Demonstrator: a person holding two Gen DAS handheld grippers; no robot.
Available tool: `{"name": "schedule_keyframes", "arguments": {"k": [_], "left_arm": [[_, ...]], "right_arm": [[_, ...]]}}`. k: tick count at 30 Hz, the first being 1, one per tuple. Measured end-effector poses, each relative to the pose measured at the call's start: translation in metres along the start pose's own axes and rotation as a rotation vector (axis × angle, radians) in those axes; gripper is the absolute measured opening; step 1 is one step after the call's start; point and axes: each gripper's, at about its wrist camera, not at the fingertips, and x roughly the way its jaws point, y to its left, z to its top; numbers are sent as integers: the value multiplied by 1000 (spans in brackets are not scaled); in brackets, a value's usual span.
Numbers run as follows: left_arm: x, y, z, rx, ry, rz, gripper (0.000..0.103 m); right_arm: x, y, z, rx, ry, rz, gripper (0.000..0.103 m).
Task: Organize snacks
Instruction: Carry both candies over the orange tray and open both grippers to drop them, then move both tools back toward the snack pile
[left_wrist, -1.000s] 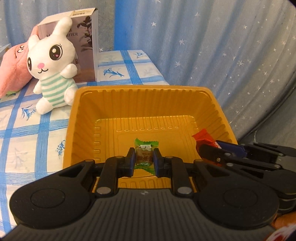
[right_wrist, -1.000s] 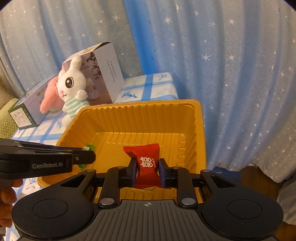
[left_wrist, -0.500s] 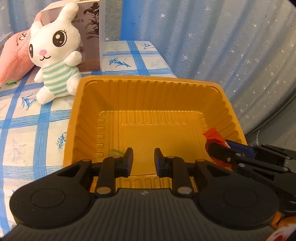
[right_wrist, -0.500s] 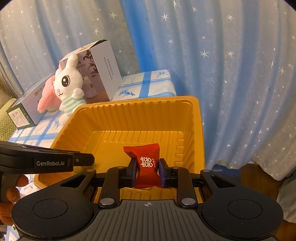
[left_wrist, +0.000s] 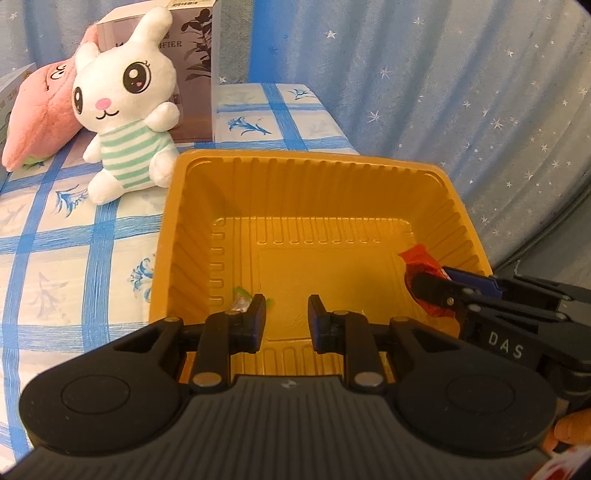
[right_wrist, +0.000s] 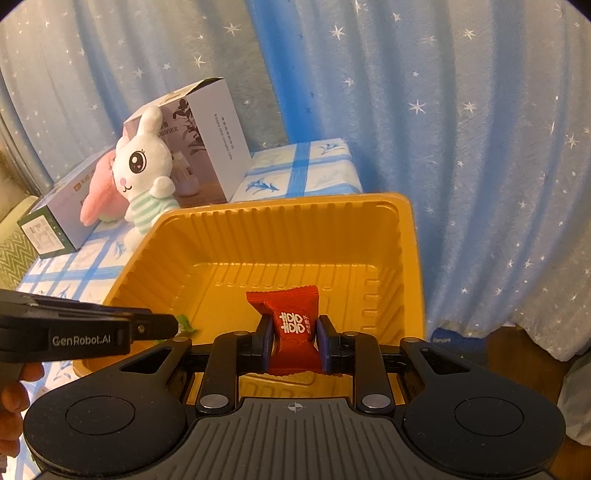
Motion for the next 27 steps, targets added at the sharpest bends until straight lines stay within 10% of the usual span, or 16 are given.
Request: {"name": "schedule_keyframes", "arguments": {"k": [21,27], "left_arm": [[-55,4,-27,-39,-51,-11,24],[-83,7,-44,-65,-82,-5,24]], "right_arm": [[-35,1,-7,8,-6,39,29],[-63,1,-14,1,-34,53,48]]}}
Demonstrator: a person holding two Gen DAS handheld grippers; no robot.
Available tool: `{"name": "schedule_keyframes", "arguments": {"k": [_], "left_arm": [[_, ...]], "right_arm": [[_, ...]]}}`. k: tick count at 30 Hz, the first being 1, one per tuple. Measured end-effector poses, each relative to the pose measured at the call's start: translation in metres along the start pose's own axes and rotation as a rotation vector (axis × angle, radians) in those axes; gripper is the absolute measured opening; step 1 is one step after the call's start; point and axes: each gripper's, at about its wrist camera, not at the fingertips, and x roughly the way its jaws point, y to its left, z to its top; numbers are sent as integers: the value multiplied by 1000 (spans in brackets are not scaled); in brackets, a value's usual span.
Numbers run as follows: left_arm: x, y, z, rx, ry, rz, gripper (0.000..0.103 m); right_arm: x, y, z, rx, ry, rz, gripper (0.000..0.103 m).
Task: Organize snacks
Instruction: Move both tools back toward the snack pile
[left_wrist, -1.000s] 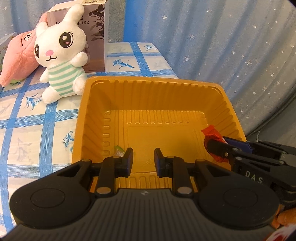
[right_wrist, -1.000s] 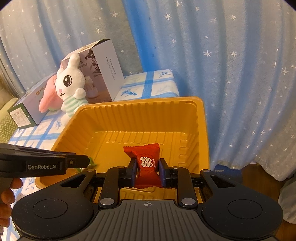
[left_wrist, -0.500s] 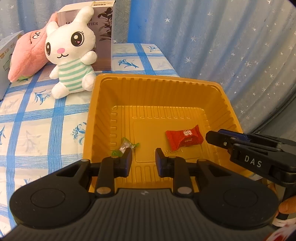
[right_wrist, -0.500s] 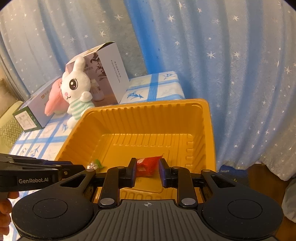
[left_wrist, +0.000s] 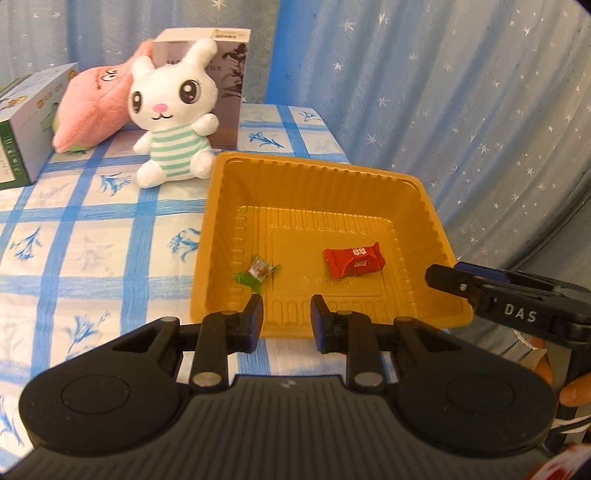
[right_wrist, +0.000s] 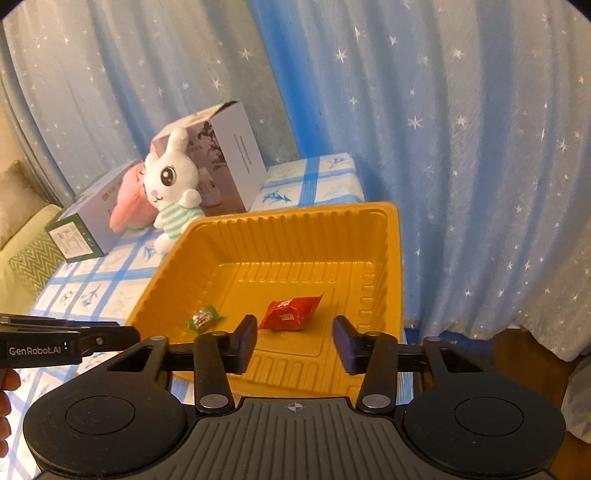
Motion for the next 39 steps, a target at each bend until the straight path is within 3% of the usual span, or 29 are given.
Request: {"name": "schedule_keyframes", "arguments": {"k": [8,21,39], "left_arm": [[-42,5,-30,-22,-24,42,26],[-90,8,-98,-51,2,102,27],[-115,36,-170,-156,75,199,29]], "right_arm": [[-34,9,-18,-33,7,38,55],[-67,32,-62,-113,76,136,56],[-64,80,-117,-284,176,227,57]]}}
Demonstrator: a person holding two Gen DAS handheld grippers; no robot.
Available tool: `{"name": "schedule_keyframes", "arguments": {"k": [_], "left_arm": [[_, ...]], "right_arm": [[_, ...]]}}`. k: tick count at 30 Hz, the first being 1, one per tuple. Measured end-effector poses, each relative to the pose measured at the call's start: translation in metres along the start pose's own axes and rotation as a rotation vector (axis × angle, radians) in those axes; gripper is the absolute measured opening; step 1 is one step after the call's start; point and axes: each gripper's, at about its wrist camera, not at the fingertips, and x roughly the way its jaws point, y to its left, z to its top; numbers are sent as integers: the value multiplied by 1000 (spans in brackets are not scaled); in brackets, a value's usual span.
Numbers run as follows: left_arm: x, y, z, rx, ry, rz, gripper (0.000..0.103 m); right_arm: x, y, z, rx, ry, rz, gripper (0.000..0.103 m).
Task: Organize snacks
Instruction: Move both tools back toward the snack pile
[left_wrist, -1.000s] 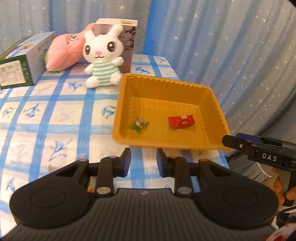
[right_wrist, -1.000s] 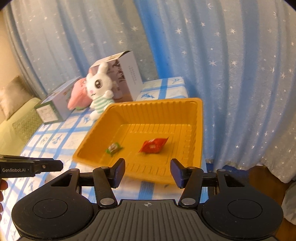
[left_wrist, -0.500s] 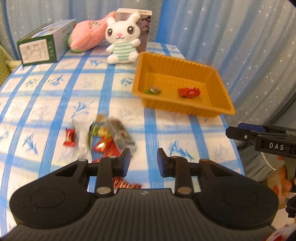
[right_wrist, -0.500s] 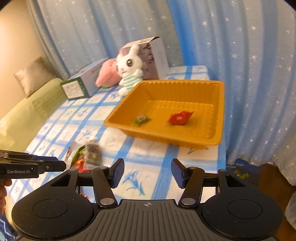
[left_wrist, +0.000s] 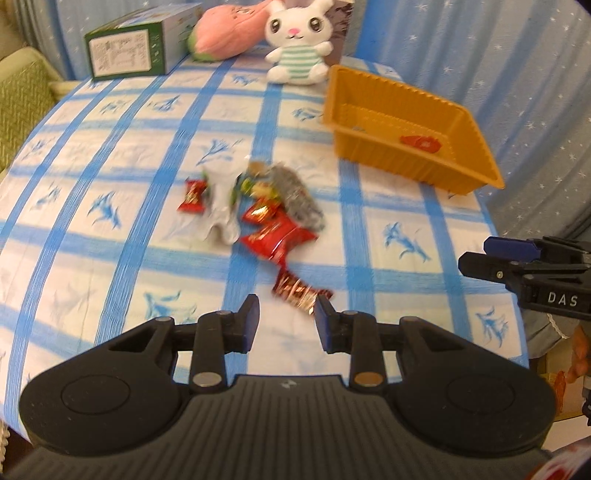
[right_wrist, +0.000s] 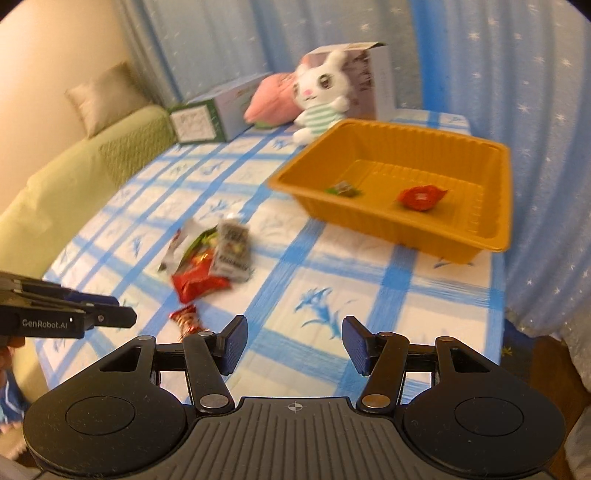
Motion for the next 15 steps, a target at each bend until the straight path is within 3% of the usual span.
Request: {"name": "schedule_keyframes", "arguments": {"k": [15], "left_arm": [[11,41,-20,-65,37,51,29]], "right_arm": [[63,59,-3,-144,101,105,57]]}}
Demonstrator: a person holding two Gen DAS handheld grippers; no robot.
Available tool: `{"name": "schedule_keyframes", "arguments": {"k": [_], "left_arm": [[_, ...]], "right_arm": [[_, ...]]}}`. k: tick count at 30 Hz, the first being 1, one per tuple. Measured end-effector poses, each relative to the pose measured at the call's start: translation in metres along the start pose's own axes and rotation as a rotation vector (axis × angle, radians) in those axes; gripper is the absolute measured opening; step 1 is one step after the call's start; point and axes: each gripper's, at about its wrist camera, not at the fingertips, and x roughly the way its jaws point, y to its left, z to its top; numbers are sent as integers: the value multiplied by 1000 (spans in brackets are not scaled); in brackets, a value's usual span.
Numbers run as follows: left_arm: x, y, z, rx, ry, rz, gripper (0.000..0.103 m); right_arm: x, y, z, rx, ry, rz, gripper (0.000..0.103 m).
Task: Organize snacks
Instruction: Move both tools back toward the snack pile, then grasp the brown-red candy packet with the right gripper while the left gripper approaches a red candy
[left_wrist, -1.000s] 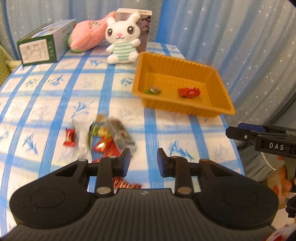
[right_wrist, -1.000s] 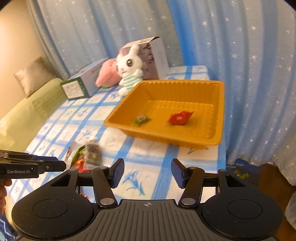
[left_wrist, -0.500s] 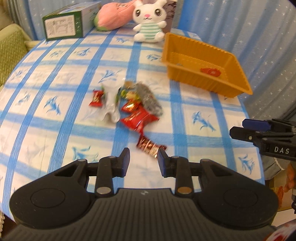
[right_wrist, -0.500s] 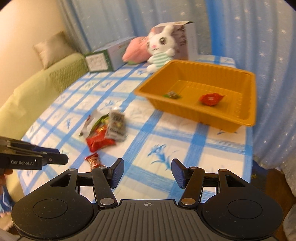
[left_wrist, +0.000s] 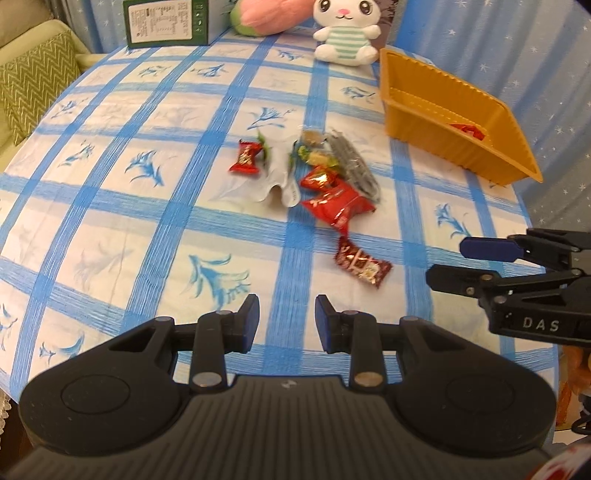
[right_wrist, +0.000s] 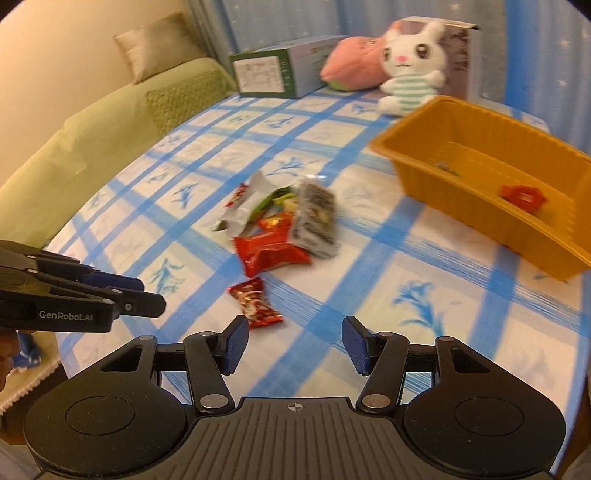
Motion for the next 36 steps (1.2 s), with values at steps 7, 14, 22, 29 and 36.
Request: {"name": "schedule_keyframes", "arguments": {"k": [7,14,22,29,36], "left_arm": [[6,16,0,-20,6,8,29],[11,26,4,-15,7,9,29],[13,33,7,-11,1,2,29],[18,38,10,-1,2,-5,29],[22,36,17,30,-11,-5,29]], "right_arm": [[28,21,6,-98,25,10,57],[53,37,10,-198,38,4,52],[72,47,9,-272,67,-21,41],[78,51,6,-306,72,-42,26],[71,47,7,-275,68,-45,21]]}}
